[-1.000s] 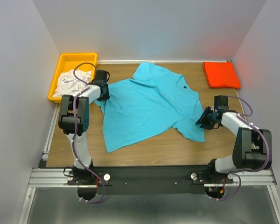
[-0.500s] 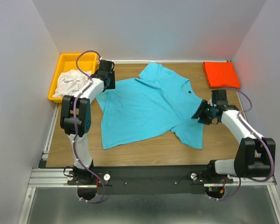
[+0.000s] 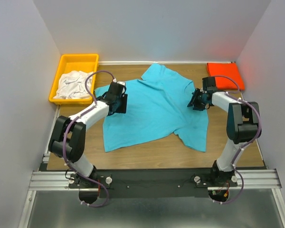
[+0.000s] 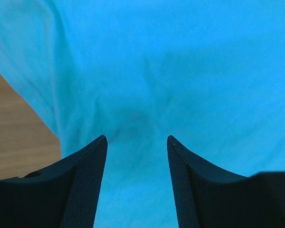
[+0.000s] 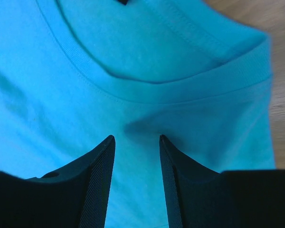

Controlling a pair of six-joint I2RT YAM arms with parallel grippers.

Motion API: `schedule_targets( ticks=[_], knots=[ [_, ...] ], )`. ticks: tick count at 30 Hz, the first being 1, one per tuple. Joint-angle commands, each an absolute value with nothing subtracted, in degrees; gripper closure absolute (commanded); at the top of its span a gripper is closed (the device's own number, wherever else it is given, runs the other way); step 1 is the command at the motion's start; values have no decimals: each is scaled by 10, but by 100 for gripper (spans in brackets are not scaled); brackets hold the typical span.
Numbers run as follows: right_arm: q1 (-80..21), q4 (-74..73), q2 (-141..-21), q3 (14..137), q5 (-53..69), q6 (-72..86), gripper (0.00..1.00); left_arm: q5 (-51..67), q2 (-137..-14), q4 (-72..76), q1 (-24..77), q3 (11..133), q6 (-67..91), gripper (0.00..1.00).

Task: Fold and stack the t-shirts
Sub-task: Flatten the tshirt out

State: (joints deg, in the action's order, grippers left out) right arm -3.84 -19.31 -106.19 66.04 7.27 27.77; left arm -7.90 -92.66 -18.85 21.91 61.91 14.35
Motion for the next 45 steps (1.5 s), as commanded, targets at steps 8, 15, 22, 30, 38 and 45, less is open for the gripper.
schedule_targets(
  ticks=[8, 15, 22, 30, 38, 45],
  knots=[
    [61, -213, -963, 480, 52, 351, 49, -50, -884, -185, 220, 567, 163, 39],
    [69, -280, -775, 341, 60, 372, 47, -26, -894, -184, 220, 571, 147, 39],
    [66, -245, -711, 447, 132, 297, 44, -3, -944, -170, 220, 606, 130, 39],
    [50, -140, -911, 657, 221, 279, 45, 19, -971, -156, 221, 602, 131, 40],
    [14, -85, -1156, 872, 279, 279, 44, 4, -955, -174, 221, 575, 177, 40],
    [-13, -66, -1288, 961, 287, 289, 44, -4, -974, -187, 221, 576, 200, 40]
  ],
)
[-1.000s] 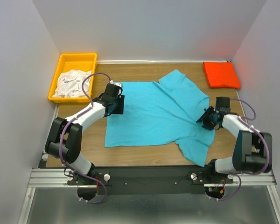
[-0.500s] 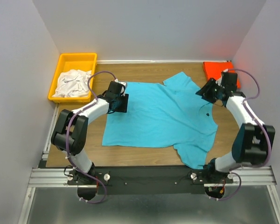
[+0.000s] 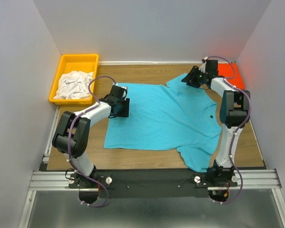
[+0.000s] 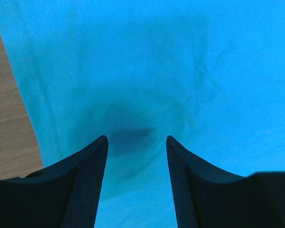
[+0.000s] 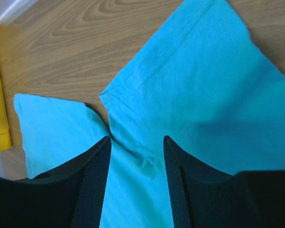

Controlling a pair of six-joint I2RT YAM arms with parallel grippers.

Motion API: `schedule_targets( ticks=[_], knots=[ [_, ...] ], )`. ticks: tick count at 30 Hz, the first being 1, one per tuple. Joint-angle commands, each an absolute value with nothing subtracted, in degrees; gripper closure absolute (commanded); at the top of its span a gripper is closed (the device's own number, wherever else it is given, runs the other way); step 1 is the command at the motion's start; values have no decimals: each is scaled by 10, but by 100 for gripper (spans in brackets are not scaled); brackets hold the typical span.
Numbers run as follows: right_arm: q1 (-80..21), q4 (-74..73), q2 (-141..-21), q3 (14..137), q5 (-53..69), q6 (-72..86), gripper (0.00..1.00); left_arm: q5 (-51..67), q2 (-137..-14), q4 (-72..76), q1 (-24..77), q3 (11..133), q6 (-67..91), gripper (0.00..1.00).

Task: Fold and stack the t-shirts
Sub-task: Flatten the tshirt out

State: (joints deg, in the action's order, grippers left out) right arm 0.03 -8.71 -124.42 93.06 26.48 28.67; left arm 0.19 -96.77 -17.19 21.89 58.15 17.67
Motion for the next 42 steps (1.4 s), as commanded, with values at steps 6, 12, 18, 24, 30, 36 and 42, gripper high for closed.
schedule_targets(
  ticks=[6, 12, 18, 24, 30, 36, 42],
  knots=[
    [-14, -49, -1361, 999, 267, 304, 44, -6, -974, -185, 221, 549, 210, 40],
    [-13, -51, -1409, 1040, 234, 307, 44, -4, -978, -181, 221, 531, 212, 40],
    [-12, -52, -1446, 1083, 210, 313, 42, -18, -972, -183, 221, 522, 218, 40],
    [-9, -52, -1449, 1111, 207, 311, 40, -37, -969, -192, 220, 527, 228, 40],
    [-6, -59, -1435, 1138, 211, 296, 37, -47, -963, -192, 211, 545, 235, 40],
    [-3, -75, -1404, 1136, 210, 282, 36, -31, -959, -181, 191, 555, 231, 40],
    [-3, -89, -1299, 1028, 174, 241, 36, -33, -939, -149, 178, 605, 225, 40]
  ],
)
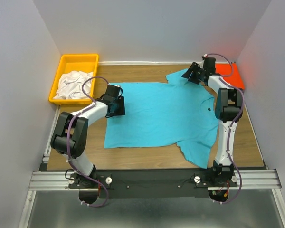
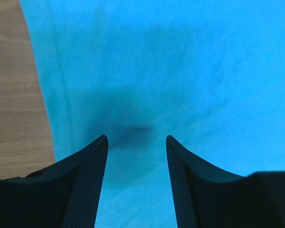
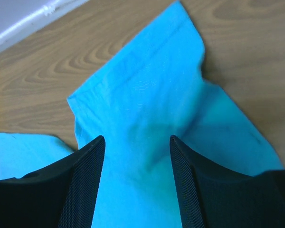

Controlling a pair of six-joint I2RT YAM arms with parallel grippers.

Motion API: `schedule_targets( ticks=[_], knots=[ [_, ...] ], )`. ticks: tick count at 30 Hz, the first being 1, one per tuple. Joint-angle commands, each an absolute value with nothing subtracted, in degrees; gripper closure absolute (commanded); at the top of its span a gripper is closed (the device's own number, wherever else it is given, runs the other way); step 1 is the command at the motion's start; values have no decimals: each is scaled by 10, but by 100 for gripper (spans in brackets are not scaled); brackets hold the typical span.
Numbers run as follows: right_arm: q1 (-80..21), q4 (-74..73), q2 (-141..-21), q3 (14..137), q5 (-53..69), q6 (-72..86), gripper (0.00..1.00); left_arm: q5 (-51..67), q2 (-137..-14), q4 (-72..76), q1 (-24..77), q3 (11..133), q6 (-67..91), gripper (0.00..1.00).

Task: Fold and stack the t-shirts
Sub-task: Flatten the tshirt out, then fold the tshirt

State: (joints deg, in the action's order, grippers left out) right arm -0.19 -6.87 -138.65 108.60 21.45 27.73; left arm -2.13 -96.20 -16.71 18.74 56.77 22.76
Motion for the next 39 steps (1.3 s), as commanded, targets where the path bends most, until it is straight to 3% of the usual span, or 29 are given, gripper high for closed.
schedule_targets(
  ticks=[1, 6, 19, 31, 39],
  knots=[
    [-3, -91, -1281, 1008, 153, 236, 37, -33, -943, -146, 175, 624, 222, 40],
    [12, -113, -1182, 902, 99, 217, 38, -23, -999, -137, 155, 688, 204, 40],
    [22, -142, -1126, 770, 69, 216, 39, -16, -1112, -136, 119, 754, 177, 41],
    [22, -144, -1214, 813, 98, 228, 38, -8, -1192, -166, 89, 803, 173, 42],
    [22, -144, -1308, 935, 98, 229, 37, -5, -1281, -225, 60, 950, 168, 43]
  ],
)
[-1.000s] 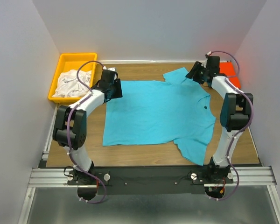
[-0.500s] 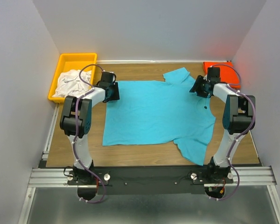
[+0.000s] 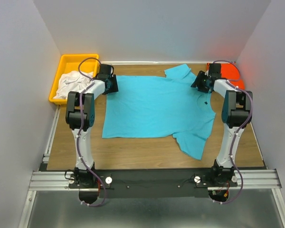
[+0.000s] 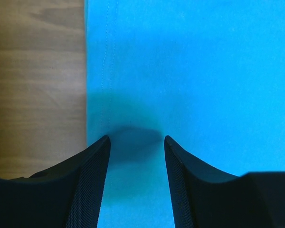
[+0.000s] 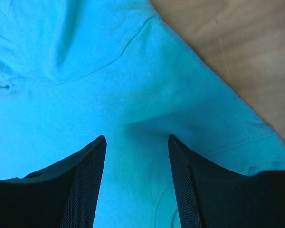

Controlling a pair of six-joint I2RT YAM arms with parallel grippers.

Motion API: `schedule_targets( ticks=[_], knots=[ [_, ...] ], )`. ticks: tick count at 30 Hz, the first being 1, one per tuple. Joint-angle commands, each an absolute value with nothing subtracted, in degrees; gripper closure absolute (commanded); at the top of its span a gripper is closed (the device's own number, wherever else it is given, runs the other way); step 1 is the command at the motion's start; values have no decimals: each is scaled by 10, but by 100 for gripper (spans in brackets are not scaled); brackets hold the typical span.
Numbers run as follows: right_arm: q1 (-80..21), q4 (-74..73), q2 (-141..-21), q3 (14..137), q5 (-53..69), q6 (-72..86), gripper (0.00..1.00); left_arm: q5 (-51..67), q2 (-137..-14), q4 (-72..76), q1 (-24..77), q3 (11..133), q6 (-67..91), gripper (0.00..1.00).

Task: Fold and stack the t-shirts
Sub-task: Fold the tshirt

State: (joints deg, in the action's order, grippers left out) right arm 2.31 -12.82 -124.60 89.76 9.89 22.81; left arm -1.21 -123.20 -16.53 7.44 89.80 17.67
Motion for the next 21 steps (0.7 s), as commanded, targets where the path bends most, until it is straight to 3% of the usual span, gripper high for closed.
schedule_targets(
  ticks=[1, 7, 11, 15, 21],
  knots=[
    [22, -144, -1318, 949, 102, 229, 37, -4, -1291, -231, 59, 966, 166, 43],
    [22, -145, -1393, 1064, 150, 241, 36, 17, -1359, -252, 53, 1092, 160, 43],
    [22, -149, -1376, 1099, 160, 239, 35, 19, -1352, -243, 52, 1130, 143, 43],
    [22, -162, -1308, 1066, 144, 231, 35, 14, -1272, -203, 54, 1064, 149, 39],
    [10, -169, -1145, 869, 123, 236, 35, -31, -1116, -163, 80, 925, 163, 34]
  ],
)
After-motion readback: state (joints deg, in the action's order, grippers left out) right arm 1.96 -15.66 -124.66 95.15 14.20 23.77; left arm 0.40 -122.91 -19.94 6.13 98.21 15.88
